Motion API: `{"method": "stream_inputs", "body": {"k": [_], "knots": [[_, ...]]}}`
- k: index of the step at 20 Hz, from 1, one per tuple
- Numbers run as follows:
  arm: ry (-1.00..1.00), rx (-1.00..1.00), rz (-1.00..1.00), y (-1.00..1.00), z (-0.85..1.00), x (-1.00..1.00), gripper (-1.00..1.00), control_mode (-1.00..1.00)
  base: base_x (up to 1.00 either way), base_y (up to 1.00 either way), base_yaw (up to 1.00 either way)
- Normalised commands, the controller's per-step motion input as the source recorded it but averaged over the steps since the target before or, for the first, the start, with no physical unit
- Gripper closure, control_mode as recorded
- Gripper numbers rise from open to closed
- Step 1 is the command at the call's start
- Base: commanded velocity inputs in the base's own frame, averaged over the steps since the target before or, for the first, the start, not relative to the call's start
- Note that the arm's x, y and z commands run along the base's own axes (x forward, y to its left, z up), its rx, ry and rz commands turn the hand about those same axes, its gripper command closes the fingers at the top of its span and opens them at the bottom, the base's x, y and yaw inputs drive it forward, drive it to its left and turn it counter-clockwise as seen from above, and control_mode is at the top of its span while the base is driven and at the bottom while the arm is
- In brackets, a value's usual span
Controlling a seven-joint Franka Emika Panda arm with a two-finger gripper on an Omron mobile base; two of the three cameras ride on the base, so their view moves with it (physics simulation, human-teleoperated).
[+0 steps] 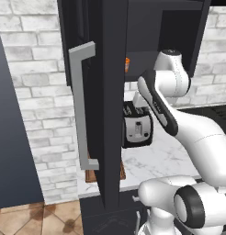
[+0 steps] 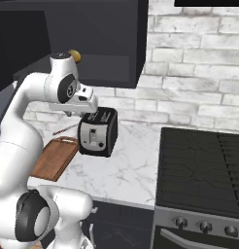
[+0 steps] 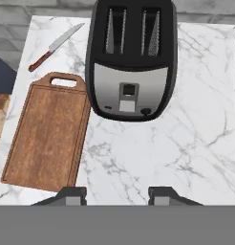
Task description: Pick the bread, place it on the cutting board, pick the jam, place it on the counter, and close the cabinet.
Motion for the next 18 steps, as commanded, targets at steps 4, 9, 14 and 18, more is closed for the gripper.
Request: {"method": "stream_inputs", "body": {"k": [4, 9, 14, 18], "knots": [[-0.02, 0.00, 0.00, 0.03, 0.11, -0.01, -1.00, -1.00, 0.00, 0.00, 0.00], [-0.09, -0.01, 0.00, 0.26, 0.26, 0.00, -1.00, -1.00, 0.00, 0.00, 0.00], [-0.13, -0.01, 0.00, 0.36, 0.38, 0.00, -1.00, -1.00, 0.00, 0.00, 0.00], [-0.18, 0.00, 0.00, 0.26, 0.55, 0.00, -1.00, -1.00, 0.00, 0.00, 0.00]]}}
